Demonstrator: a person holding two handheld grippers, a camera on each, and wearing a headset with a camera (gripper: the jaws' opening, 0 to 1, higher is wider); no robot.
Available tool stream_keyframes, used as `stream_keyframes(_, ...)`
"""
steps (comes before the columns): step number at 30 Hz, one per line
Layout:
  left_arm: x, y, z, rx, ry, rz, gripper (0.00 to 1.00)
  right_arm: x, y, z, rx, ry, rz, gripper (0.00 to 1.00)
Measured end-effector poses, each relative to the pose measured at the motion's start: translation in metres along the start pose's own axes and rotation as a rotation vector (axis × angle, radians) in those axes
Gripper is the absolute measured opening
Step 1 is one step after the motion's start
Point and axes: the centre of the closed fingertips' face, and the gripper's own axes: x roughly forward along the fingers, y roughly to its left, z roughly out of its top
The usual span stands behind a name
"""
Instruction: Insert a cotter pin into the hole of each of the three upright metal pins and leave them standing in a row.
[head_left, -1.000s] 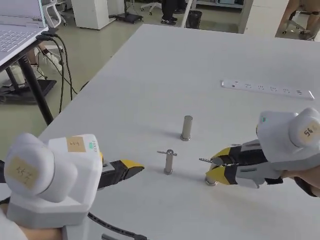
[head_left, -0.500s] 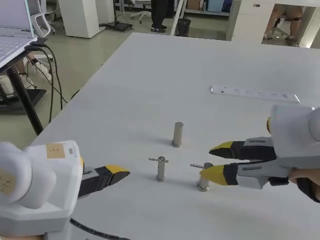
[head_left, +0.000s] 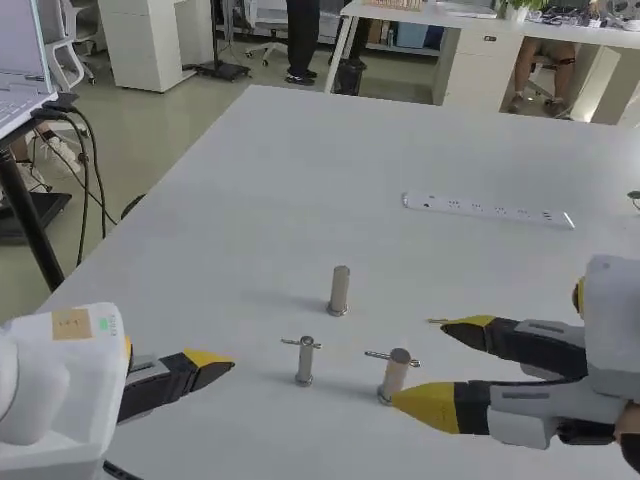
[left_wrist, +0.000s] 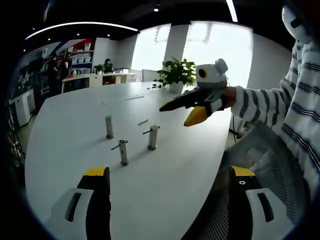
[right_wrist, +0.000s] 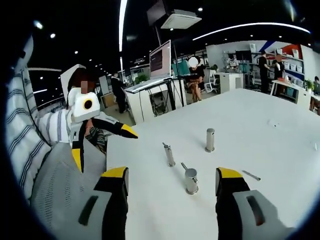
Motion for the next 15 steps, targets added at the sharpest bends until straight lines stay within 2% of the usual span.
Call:
stream_keyframes(4, 0.001, 0.0, 0.0, -0.011, 0.003, -0.01, 0.98, -0.006, 0.002, -0.001, 0.013, 0.007, -0.008, 0.75)
stream_keyframes(10, 0.0, 0.005, 0.006, -0.033, -0.016, -0.022, 0.98, -0.014, 0.006, -0.009, -0.011, 0.057, -0.046, 0.85)
stream_keyframes(15, -0.003, 0.011, 0.012, -0.034, -0.028, -0.025, 0.96, -0.017, 0.013, -0.012, 0.031, 0.056, -0.062, 0.9)
